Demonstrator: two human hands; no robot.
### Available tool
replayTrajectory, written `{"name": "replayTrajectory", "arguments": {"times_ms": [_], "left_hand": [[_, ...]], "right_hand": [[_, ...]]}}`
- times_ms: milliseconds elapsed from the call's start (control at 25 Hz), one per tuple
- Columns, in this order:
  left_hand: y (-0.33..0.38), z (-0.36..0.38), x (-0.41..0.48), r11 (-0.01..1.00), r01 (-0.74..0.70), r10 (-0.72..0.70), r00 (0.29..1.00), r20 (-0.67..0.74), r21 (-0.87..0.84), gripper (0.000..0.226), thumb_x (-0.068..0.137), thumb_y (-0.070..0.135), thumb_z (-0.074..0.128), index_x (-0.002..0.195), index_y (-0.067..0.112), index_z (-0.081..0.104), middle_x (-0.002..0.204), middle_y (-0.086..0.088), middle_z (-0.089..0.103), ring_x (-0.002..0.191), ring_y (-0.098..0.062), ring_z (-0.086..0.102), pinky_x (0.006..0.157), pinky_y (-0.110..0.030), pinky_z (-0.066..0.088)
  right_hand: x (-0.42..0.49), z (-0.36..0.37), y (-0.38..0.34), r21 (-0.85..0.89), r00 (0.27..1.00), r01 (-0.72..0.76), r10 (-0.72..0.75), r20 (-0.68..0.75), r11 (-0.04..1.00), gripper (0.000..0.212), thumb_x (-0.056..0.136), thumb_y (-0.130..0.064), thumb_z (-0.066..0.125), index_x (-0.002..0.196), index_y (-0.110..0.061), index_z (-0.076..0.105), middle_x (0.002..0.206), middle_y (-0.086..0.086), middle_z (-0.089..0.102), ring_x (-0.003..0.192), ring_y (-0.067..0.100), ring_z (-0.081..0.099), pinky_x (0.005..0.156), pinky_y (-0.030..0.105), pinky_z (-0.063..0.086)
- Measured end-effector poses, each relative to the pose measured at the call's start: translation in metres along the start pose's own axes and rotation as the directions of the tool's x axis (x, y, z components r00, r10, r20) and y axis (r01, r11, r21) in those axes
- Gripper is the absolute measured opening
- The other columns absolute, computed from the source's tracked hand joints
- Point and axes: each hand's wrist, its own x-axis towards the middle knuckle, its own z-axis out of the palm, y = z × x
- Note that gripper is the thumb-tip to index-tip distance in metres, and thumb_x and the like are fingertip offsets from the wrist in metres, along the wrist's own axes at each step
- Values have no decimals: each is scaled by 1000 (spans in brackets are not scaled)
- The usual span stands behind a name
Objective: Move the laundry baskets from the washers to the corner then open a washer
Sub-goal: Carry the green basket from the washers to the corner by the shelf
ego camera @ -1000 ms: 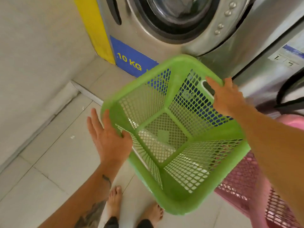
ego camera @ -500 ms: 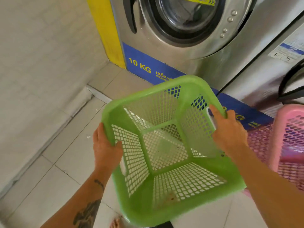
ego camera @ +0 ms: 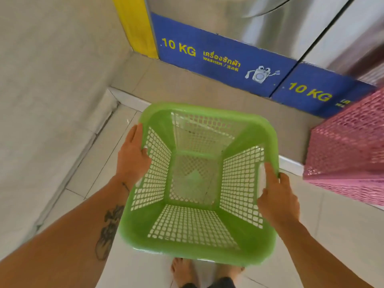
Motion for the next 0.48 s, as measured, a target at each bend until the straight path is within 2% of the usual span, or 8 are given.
{"name": "replayTrajectory", "arguments": {"times_ms": [200,320,400,480], "left_hand": [[-41,26,0,997,39,-41,998,46,63,75,91,2,53,156,18,18,162,-3,20,141,-31,35,112,-46,35],[-45,21,10,989,75,-92,987,131,128,80,91,5,52,157,20,9,165,2,9,143,-32,31,111,-46,33],[-42,14,11,979,116,-151,965,213,168,87,87,3,54,157,21,5,165,3,3,146,-31,27,112,-44,32],[-32,6,9,965,149,-201,947,249,215,89,83,1,56,156,17,9,165,-1,5,144,-32,30,107,-43,38]], "right_hand": [[-6,44,2,46,998,57,-56,-25,997,74,89,-12,54,153,-31,21,141,8,43,102,38,61,82,49,52],[2,43,-4,77,993,110,-106,-57,991,72,88,-11,54,152,-27,26,129,9,51,102,36,60,82,47,52],[2,38,-1,76,992,125,-125,2,989,74,88,-13,54,153,-28,24,129,10,51,105,36,59,85,48,50],[-1,30,3,90,989,105,-113,98,990,78,87,-14,55,154,-31,19,138,8,48,116,35,55,92,47,47]]}}
